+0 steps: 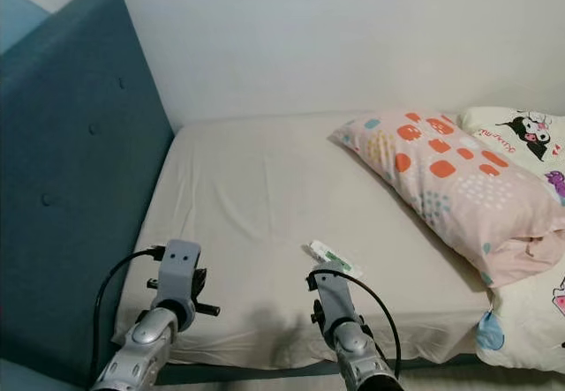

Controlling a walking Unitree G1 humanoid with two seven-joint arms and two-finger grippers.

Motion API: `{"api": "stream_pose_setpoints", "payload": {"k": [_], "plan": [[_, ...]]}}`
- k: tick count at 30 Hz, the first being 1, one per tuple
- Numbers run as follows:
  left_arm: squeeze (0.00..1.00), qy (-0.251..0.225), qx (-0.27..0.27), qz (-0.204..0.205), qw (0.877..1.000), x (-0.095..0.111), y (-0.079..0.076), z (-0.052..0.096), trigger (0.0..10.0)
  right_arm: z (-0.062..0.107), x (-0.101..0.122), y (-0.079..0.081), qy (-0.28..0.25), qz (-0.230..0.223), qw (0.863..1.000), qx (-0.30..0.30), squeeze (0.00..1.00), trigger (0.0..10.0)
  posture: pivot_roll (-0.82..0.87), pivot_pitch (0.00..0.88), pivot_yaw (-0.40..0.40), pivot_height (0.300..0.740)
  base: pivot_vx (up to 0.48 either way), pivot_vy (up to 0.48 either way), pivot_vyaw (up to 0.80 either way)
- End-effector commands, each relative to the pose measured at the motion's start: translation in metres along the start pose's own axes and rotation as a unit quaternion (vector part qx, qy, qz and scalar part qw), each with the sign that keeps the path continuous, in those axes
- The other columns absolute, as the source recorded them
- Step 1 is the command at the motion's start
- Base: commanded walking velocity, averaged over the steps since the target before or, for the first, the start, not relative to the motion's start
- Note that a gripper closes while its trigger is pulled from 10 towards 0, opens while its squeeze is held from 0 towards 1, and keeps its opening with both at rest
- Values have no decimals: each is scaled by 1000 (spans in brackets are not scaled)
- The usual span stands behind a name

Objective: Clean up the room

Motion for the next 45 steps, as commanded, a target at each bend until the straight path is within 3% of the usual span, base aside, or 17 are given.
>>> {"api": "stream_pose_setpoints", "payload": {"k": [1,30,45], "plan": [[0,6,-4,-10,1000,-3,-1,0,10000,1,-5,-2,9,-9,1000,-5,0,10000,59,65,9,740,0,0,0],[0,2,10,-3,1000,-1,0,-2,10000,1,-5,-3,10,3,1000,1,0,10000,50,63,-26,740,0,0,0],[0,7,11,-6,1000,-7,-1,0,10000,0,-1,-5,2,-4,1000,-9,0,10000,41,67,-5,740,0,0,0]]}}
Point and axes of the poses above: a point about 5 cm out from each wrist's last joint towards the gripper, its own z axis pointing back from the gripper into the wrist, its own x axis along the axis of the wrist's last joint, y = z × x, the point moved 3 cm from there along -z, pointing out of the wrist towards the gripper, and after that the axes turned 9 degrees about -z, right-handed, at the moved point
